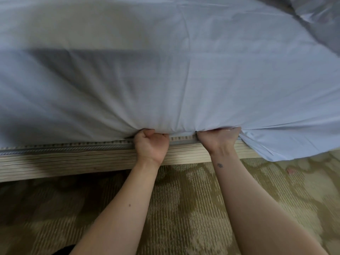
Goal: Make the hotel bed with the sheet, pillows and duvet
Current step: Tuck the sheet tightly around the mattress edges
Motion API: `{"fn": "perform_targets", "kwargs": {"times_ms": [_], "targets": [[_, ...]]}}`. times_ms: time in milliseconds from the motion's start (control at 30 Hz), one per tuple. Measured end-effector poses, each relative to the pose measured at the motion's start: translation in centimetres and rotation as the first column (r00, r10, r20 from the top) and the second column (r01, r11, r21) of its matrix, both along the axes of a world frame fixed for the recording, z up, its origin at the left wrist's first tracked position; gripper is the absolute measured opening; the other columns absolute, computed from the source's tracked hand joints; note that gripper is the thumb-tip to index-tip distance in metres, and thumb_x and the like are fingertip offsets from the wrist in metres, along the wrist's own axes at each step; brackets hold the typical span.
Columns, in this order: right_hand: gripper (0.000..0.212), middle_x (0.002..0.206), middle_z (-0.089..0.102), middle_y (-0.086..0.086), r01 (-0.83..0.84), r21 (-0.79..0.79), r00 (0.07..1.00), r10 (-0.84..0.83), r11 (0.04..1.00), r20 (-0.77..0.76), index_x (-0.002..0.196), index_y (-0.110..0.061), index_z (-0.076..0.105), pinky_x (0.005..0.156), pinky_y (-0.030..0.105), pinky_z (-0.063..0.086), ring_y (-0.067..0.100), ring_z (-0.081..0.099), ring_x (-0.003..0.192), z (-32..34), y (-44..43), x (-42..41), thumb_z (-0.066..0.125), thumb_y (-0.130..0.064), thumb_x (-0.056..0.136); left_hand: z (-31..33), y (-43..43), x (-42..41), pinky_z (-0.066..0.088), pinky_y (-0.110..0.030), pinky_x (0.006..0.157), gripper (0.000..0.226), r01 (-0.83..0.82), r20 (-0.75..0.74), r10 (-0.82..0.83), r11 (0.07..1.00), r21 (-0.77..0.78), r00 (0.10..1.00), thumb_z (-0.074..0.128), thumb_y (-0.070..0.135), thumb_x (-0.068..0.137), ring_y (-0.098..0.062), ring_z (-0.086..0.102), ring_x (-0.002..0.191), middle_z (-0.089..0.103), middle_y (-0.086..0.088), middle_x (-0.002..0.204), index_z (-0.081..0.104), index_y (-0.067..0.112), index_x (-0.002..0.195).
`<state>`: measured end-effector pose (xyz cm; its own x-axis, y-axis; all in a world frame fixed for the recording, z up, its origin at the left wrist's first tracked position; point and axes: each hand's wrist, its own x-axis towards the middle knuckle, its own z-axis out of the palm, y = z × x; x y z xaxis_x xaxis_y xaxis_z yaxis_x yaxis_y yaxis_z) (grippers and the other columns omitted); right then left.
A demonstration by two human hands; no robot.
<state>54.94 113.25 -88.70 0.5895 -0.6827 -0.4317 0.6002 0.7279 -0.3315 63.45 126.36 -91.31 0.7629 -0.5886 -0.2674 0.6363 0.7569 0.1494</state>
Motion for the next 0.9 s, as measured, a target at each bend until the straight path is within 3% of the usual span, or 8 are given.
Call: {"fn": "perform_targets", "kwargs": {"times_ms": [100,233,300,400,500,667,800,900], "targets": [[0.056,0.118,0.069,0.006,-0.061,-0.002,0.991,0.061,0.998,-0.119,0.13,-0.024,0.061,0.083,0.043,0.054,0.031,0.065,0.107,0.1,0.0,-0.4,0.034,-0.053,0.091,0.2,-0.4,0.0,0.037,-0.034,0.104,0.038,-0.003,-0.014,0.003,1.0,-0.025,1.0,0.034,0.005,0.057,-0.025,0.059,0.095,0.065,-0.004,0.091,0.06,0.013,0.083],[0.059,0.116,0.062,0.015,-0.073,-0.044,0.924,0.05,0.996,-0.379,0.128,-0.016,0.052,0.096,0.058,0.046,0.038,0.059,0.109,1.2,2.0,0.6,0.021,-0.056,0.098,1.0,0.3,0.2,0.038,-0.037,0.103,0.042,0.056,-0.066,-0.055,0.998,0.01,0.996,0.032,0.005,0.055,-0.028,0.058,0.096,0.065,-0.005,0.093,0.06,0.013,0.086],[0.054,0.125,0.058,0.015,-0.071,-0.043,0.88,0.042,0.997,-0.473,0.135,-0.016,0.047,0.096,0.061,0.045,0.039,0.058,0.11,1.3,2.4,1.2,0.024,-0.048,0.099,2.0,1.0,-0.1,0.044,-0.036,0.095,0.038,0.122,-0.108,-0.104,0.976,0.18,0.989,0.031,0.002,0.066,-0.029,0.057,0.095,0.063,-0.008,0.098,0.058,0.013,0.09],[0.048,0.126,0.059,0.013,-0.053,-0.068,0.833,0.006,0.996,-0.553,0.136,-0.014,0.049,0.095,0.053,0.049,0.034,0.06,0.104,1.4,3.2,1.7,0.027,-0.032,0.098,3.3,1.4,-0.4,0.05,-0.036,0.083,0.023,0.099,-0.167,-0.005,0.82,0.563,0.986,0.035,0.004,0.087,-0.022,0.057,0.082,0.06,-0.009,0.102,0.055,0.011,0.094],[0.05,0.133,0.058,0.009,0.03,-0.039,0.822,-0.047,0.999,-0.567,0.137,-0.014,0.05,0.102,0.047,0.046,0.03,0.057,0.117,1.0,3.8,2.3,0.027,-0.03,0.096,3.4,1.6,-0.3,0.048,-0.029,0.068,0.018,0.025,-0.179,0.136,0.728,0.686,0.974,0.04,0.001,0.085,-0.018,0.057,0.074,0.06,-0.003,0.092,0.054,0.011,0.087],[0.063,0.118,0.065,0.009,0.071,-0.048,0.947,-0.082,0.996,-0.309,0.128,-0.021,0.057,0.074,0.04,0.055,0.03,0.063,0.105,0.7,3.8,2.8,0.027,-0.063,0.092,1.9,2.5,1.6,0.047,-0.028,0.089,0.031,0.099,-0.175,-0.02,0.886,0.453,0.984,0.031,-0.01,0.081,-0.016,0.052,0.074,0.054,-0.002,0.07,0.052,0.011,0.075],[0.074,0.116,0.069,0.008,0.068,-0.018,0.985,-0.07,0.997,-0.155,0.129,-0.022,0.059,0.085,0.045,0.054,0.032,0.064,0.109,0.5,4.2,2.9,0.029,-0.075,0.087,1.1,4.0,2.6,0.044,-0.028,0.095,0.047,0.182,-0.125,-0.166,0.975,0.13,0.978,0.031,-0.016,0.057,-0.019,0.058,0.086,0.064,-0.002,0.082,0.06,0.01,0.082],[0.07,0.125,0.062,0.009,0.068,-0.094,0.959,-0.091,0.993,-0.269,0.128,-0.024,0.055,0.102,0.052,0.043,0.034,0.056,0.118,0.5,5.0,3.3,0.016,-0.071,0.092,1.1,3.9,2.5,0.041,-0.029,0.099,0.042,0.207,-0.16,-0.175,0.955,0.211,0.971,0.028,-0.018,0.062,-0.016,0.052,0.077,0.056,-0.001,0.074,0.056,0.011,0.076]]}}
